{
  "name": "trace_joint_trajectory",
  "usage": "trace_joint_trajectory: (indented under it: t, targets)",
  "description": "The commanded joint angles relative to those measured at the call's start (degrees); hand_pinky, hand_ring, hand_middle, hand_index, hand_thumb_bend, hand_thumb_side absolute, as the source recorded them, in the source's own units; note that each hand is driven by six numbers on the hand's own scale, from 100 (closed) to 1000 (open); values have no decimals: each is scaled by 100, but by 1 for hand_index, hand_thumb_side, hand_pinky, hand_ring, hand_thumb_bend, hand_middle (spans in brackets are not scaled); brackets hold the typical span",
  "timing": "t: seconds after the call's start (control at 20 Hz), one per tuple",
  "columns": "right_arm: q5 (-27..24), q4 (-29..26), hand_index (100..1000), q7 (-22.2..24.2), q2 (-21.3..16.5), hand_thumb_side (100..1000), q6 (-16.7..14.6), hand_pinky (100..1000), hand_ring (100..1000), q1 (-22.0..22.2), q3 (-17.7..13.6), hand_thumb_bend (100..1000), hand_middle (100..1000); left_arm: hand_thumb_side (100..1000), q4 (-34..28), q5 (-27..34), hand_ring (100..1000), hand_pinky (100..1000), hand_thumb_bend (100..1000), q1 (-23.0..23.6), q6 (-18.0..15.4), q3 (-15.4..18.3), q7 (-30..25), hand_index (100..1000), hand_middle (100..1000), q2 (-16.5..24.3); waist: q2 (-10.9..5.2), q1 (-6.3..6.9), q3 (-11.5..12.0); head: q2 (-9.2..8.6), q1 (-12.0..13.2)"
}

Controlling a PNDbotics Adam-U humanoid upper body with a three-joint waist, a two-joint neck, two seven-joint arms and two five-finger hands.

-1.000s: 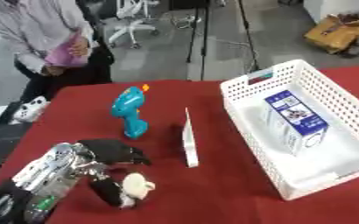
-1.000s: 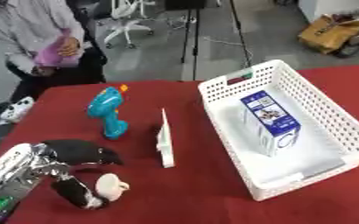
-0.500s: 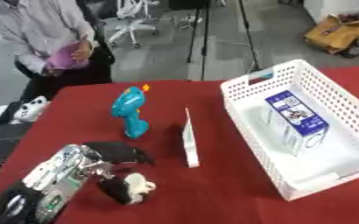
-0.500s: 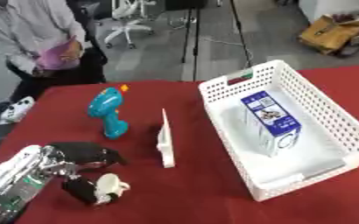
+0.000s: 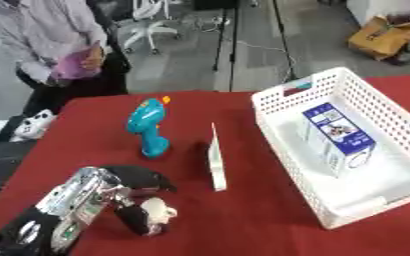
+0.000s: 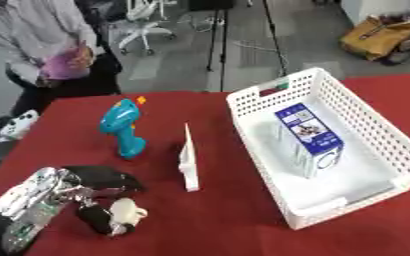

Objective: Pick up objects on the table and place them in the box.

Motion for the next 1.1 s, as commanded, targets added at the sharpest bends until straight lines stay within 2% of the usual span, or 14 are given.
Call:
trace_joint_trajectory:
  t: [0.05, 0.3, 0.45, 0.6, 0.65, 0.7, 0.75, 0.8, 0.85, 0.9, 0.95, 1.0, 1.1]
  targets:
    - [-18, -68, 609, -5, -108, 383, -27, 751, 702, -63, -28, 100, 539, 511, -19, -111, 641, 286, 393, -84, -49, 52, 7, 991, 890, 55, -63, -51, 10, -40, 31]
    - [-23, -68, 609, -5, -106, 387, -28, 751, 702, -63, -31, 100, 538, 511, 7, -78, 620, 284, 384, -104, 8, 46, 7, 934, 863, 28, -63, -55, 8, -50, 40]
    - [-23, -68, 609, -5, -104, 387, -26, 751, 702, -59, -31, 100, 538, 526, 3, -63, 612, 276, 388, -113, 39, 48, 7, 936, 861, 15, -65, -56, 7, -55, 46]
    - [-23, -68, 608, -5, -101, 387, -25, 750, 701, -58, -33, 100, 538, 599, 2, -55, 606, 302, 426, -114, 46, 50, 7, 961, 856, 5, -66, -57, 0, -70, 52]
    - [-24, -68, 608, -5, -100, 387, -26, 750, 701, -59, -32, 100, 538, 599, 17, -63, 606, 302, 426, -115, 28, 43, 7, 961, 856, 1, -66, -58, -3, -73, 54]
    - [-26, -68, 608, -5, -100, 387, -28, 750, 701, -59, -33, 100, 537, 632, 40, -68, 620, 365, 440, -113, 3, 34, 7, 974, 863, -4, -65, -58, -7, -76, 56]
    - [-29, -68, 608, -5, -99, 387, -30, 750, 701, -58, -35, 100, 537, 632, 69, -70, 620, 365, 440, -114, -28, 27, 7, 974, 863, -9, -65, -58, -10, -78, 58]
    - [-31, -68, 608, -5, -99, 387, -32, 750, 700, -58, -36, 100, 536, 679, 97, -72, 644, 475, 471, -115, -55, 22, 7, 989, 877, -14, -64, -58, -13, -80, 60]
    - [-37, -68, 608, -5, -97, 387, -35, 750, 700, -58, -37, 100, 536, 679, 136, -73, 644, 475, 471, -118, -84, 12, 7, 989, 877, -19, -64, -58, -15, -81, 62]
    - [-41, -68, 606, -5, -97, 387, -37, 752, 700, -58, -37, 100, 535, 714, 171, -75, 676, 640, 506, -120, -111, 6, 7, 999, 886, -23, -64, -58, -17, -84, 64]
    - [-44, -68, 606, -5, -96, 387, -40, 752, 700, -58, -35, 100, 535, 714, 213, -75, 676, 640, 506, -121, -138, -2, 7, 999, 886, -29, -64, -58, -17, -88, 66]
    - [-46, -68, 606, -5, -96, 387, -42, 754, 700, -57, -34, 100, 535, 725, 249, -82, 698, 772, 537, -123, -160, -5, 7, 998, 885, -34, -64, -58, -17, -91, 67]
    - [-49, -68, 605, -5, -94, 387, -46, 756, 700, -56, -36, 100, 535, 731, 313, -116, 702, 742, 536, -125, -189, -3, 7, 996, 890, -48, -63, -59, -19, -96, 69]
